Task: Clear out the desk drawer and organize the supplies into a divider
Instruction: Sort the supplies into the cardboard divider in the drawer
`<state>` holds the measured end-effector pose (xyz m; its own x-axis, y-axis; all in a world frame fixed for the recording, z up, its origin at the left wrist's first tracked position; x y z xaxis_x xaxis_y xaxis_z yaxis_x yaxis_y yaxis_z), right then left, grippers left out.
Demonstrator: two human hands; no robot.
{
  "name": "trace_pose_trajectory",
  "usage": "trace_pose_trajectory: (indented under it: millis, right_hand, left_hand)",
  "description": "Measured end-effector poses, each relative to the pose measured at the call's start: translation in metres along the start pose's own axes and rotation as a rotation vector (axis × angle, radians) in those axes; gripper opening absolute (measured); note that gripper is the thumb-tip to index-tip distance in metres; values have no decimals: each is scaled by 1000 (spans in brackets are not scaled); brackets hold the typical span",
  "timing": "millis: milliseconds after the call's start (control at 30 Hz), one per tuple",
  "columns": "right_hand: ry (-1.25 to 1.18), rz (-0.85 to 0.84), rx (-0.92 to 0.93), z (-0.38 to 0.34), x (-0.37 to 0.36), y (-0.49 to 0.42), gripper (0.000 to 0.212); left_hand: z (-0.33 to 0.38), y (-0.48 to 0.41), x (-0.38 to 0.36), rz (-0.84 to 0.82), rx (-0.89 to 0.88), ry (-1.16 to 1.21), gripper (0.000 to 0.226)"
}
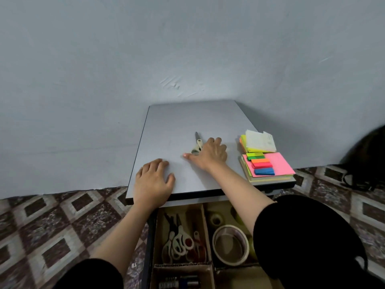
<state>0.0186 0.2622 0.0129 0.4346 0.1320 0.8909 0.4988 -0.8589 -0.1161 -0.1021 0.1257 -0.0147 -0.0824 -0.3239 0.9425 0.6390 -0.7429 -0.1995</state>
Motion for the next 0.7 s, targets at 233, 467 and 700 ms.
trace_pose_trajectory:
  millis: [233,467,700]
  right_hand:
    - [15,33,41,-5,0,-3,63]
    - [37,-23,114,-7,8,32,58]
    - [181,-199,162,3,30,92,53]
  left_hand:
    - [-1,-1,0,2,-4,2,65]
    - [-1,-1,2,-3,6,-1,52]
    - [1,18,1,-105,-15,-31,52]
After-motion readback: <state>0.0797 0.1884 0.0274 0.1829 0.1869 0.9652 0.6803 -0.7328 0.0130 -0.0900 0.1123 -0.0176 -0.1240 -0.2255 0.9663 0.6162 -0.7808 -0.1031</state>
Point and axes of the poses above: each hand's wrist, its own y-axis away from the middle knuckle, its own x-axis out of the back of the hand, z = x × y, the point moved 8 cm from there along -y, towards the middle knuckle, and after that the axes turned 13 degrees about x, right-handed, at the moved point
